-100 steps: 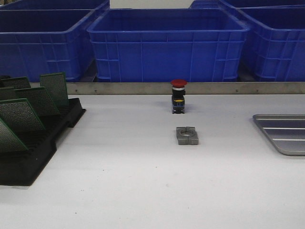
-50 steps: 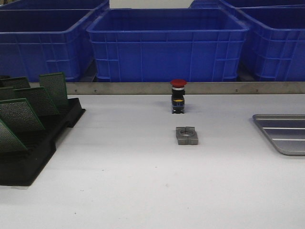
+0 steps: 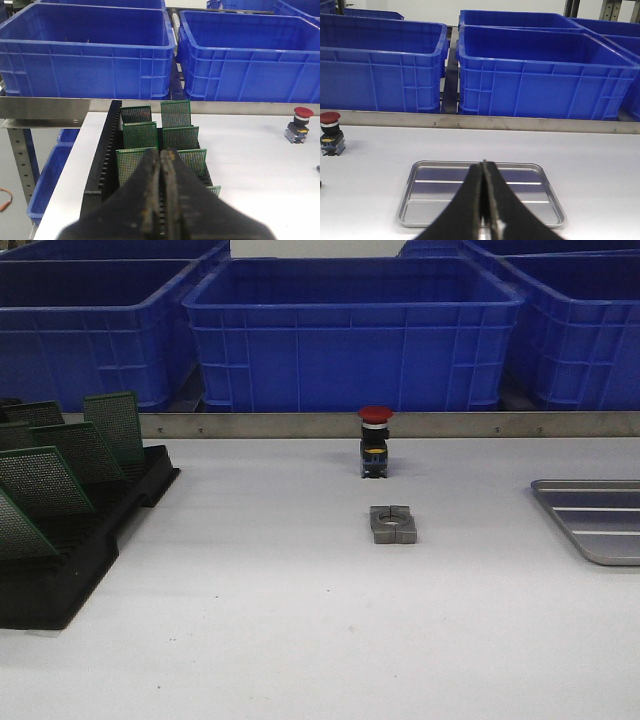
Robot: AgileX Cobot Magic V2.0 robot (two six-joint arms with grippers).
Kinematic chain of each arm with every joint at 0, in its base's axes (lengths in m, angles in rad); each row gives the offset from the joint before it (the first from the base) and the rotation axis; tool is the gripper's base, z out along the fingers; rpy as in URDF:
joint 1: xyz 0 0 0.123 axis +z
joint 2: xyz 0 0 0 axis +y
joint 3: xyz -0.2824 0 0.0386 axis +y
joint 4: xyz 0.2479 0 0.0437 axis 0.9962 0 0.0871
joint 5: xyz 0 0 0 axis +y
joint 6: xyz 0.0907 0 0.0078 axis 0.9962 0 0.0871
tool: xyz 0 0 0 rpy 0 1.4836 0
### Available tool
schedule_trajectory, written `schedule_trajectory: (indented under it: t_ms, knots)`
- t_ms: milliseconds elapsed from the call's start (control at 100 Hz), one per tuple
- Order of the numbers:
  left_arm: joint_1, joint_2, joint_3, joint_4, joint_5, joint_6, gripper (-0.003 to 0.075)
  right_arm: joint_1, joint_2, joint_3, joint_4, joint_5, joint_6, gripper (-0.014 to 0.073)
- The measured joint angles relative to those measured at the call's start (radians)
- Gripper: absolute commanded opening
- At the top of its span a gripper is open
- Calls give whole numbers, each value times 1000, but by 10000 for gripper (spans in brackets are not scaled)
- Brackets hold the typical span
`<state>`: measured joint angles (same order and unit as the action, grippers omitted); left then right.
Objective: Place circuit board on tray
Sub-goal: 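Move the left gripper down toward the green boards in the black rack, then grasp a green circuit board with the left gripper and lift it out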
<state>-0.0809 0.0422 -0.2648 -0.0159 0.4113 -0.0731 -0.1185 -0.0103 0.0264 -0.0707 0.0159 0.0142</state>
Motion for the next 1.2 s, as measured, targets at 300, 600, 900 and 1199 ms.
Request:
schedule_trajectory:
  t_ms: [300,600,900,1199]
  knots:
    - [0,318,-237,0,223,0,-13,0,0,0,0,2,0,-112]
    - [0,627,-405,0,342,73,458,0,0,0,0,2,0,-112]
    - [0,861,-539,-250,451,897,418,0,0,0,0,2,0,-112]
    - [0,1130,-574,-329,481,1458,417,0,0,0,0,2,0,-112]
